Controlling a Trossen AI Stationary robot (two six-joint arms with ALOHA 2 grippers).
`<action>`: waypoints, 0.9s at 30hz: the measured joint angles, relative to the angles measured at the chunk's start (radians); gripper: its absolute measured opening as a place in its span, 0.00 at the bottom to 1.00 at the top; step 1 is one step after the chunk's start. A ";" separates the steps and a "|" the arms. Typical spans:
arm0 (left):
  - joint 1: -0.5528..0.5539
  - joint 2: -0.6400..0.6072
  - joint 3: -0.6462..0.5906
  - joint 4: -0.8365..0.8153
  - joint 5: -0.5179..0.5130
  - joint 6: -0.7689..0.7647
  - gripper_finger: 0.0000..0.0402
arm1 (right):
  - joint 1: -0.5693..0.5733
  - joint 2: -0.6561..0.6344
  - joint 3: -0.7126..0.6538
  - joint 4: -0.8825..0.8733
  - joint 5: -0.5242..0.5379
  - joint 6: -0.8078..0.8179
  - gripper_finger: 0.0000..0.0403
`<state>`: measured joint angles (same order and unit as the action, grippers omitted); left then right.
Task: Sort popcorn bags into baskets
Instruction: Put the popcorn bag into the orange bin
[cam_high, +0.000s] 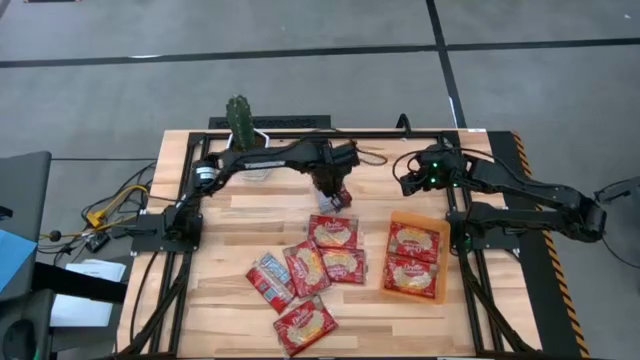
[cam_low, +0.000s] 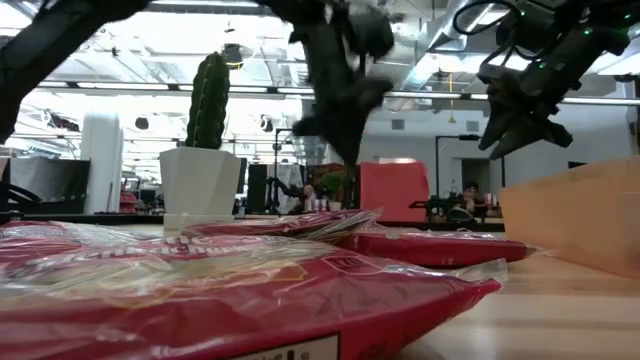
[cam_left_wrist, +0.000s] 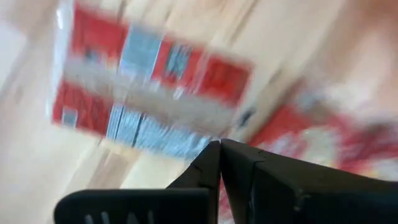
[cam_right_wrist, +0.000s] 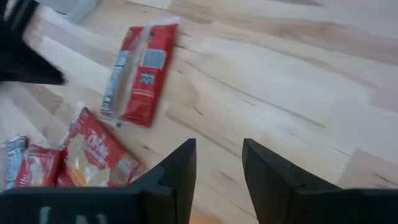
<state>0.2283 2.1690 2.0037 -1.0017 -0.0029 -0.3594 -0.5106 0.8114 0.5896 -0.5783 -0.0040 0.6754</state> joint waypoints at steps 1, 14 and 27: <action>-0.001 -0.027 0.000 0.002 -0.002 -0.002 0.00 | 0.002 0.005 0.000 0.014 0.000 0.000 0.38; 0.025 -0.584 -0.758 0.688 -0.038 -0.276 0.00 | 0.062 0.163 0.000 0.230 -0.005 -0.002 0.39; 0.046 -0.510 -1.325 1.481 -0.086 -0.760 0.30 | 0.065 0.457 0.000 0.568 -0.046 0.032 0.36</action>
<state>0.2744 1.6589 0.6788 0.4789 -0.0884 -1.1198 -0.4454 1.2682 0.5900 -0.0103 -0.0500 0.7074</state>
